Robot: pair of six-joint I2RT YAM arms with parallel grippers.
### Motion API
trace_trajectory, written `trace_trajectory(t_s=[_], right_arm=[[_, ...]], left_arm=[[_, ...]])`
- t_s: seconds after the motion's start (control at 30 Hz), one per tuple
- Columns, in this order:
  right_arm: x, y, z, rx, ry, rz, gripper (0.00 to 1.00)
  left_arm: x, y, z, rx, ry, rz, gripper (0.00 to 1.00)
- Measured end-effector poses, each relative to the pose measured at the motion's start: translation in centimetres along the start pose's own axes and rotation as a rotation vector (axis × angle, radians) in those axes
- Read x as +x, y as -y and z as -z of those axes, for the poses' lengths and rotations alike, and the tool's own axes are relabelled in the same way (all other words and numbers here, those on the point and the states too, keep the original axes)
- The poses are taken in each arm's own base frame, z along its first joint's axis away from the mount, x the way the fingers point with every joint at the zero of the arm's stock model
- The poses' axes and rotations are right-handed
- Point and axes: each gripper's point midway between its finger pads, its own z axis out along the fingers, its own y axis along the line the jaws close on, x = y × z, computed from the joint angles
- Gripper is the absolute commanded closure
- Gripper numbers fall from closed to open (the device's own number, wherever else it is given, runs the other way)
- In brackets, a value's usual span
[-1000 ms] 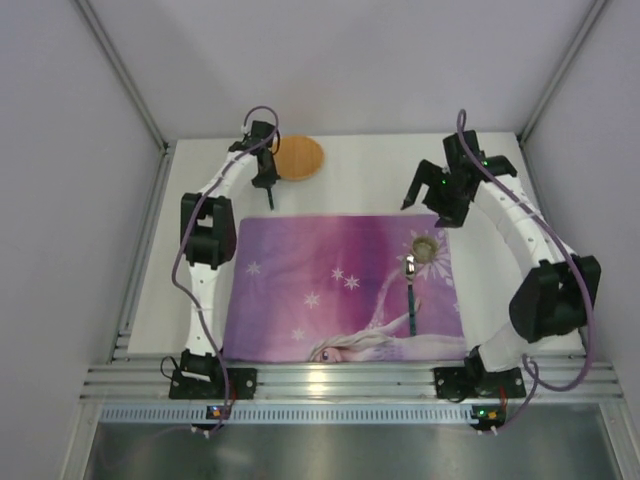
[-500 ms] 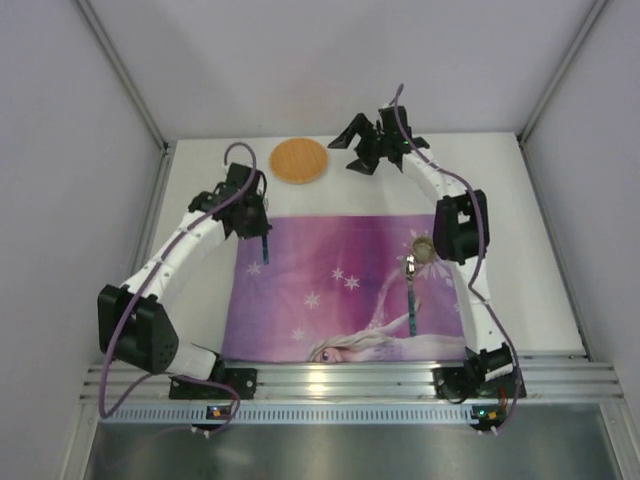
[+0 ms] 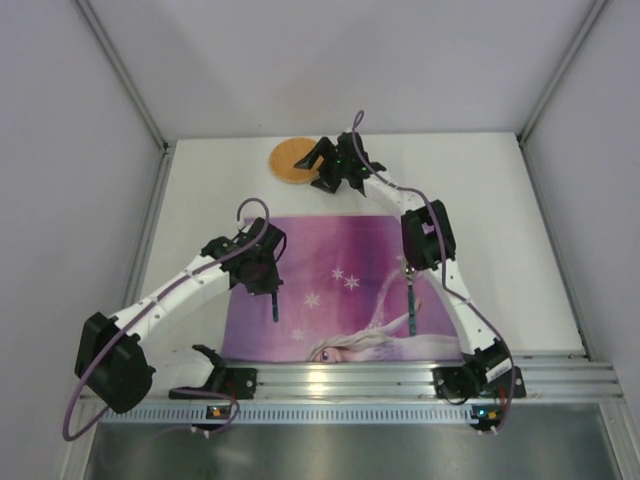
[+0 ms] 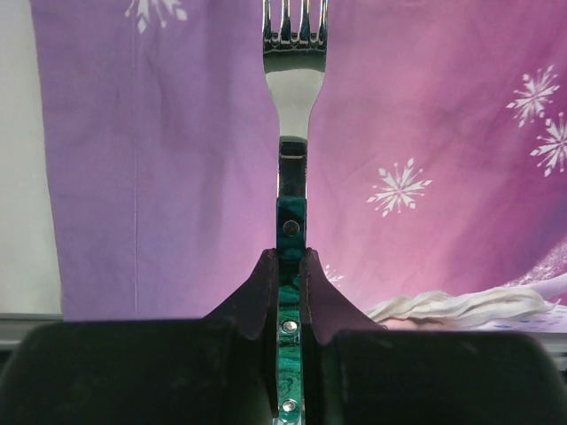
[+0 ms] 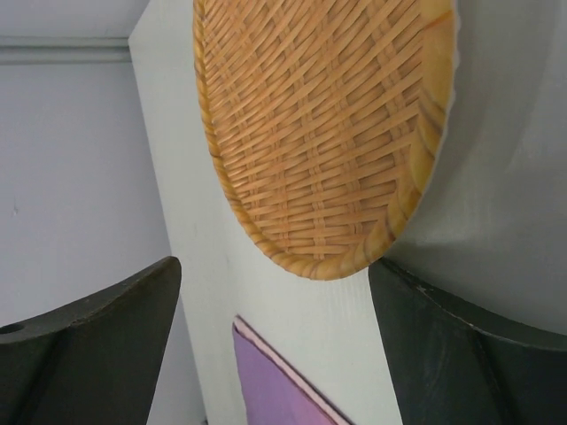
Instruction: Set the dinner table for one person
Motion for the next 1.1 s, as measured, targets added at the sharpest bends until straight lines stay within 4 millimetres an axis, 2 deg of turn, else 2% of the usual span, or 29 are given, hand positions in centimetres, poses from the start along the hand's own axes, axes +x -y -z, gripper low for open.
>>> trace_trajectory(t_s=[0.13,0.27,0.43,0.67,0.7,0.8,0.83,0.9,0.97,1.1], right_arm=[[-1.2,0.4,-0.3,0.029,0.074,-0.006,0.17],[-2.6,0.9,-0.4,0.058,0.144,-0.023,0.27],[-3.9,1.7,-0.5,0.099,0.222,-0.059,0.36],[-4.6,3.3,-1.0,0.142,0.279,-0.086,0.76],[-4.6,3.5,-1.1,0.145,0.282,-0.086,0.79],[-4.6,3.9,-1.2,0.153,0.289,-0.087,0.96],[-4.7,3.8,-1.2,0.148,0.291,-0.094,0.99],[-4.9,3.2,-1.2,0.127,0.297,-0.098,1.00],[-4.9,3.0,-1.2,0.121,0.295,-0.097,1.00],[-4.7,3.3,-1.4,0.092,0.276,-0.095,1.00]], left_arm=[[1.5,-1.4,-0.4,-0.025,-0.016,0.026,1.00],[2.9,-2.9,-1.6,-0.073,-0.049,0.016,1.00],[4.2,-4.0,-3.7,-0.117,-0.088,-0.023,1.00],[5.0,-4.5,-6.2,-0.155,-0.123,-0.059,1.00],[5.2,-4.6,-6.6,-0.163,-0.134,-0.064,0.97],[5.1,-4.5,-6.6,-0.171,-0.149,-0.077,0.79],[5.1,-4.5,-6.6,-0.172,-0.151,-0.079,0.63],[5.2,-4.5,-6.8,-0.172,-0.153,-0.084,0.54],[5.1,-4.7,-6.7,-0.178,-0.151,-0.084,0.32],[5.1,-4.8,-6.5,-0.180,-0.150,-0.074,0.14]])
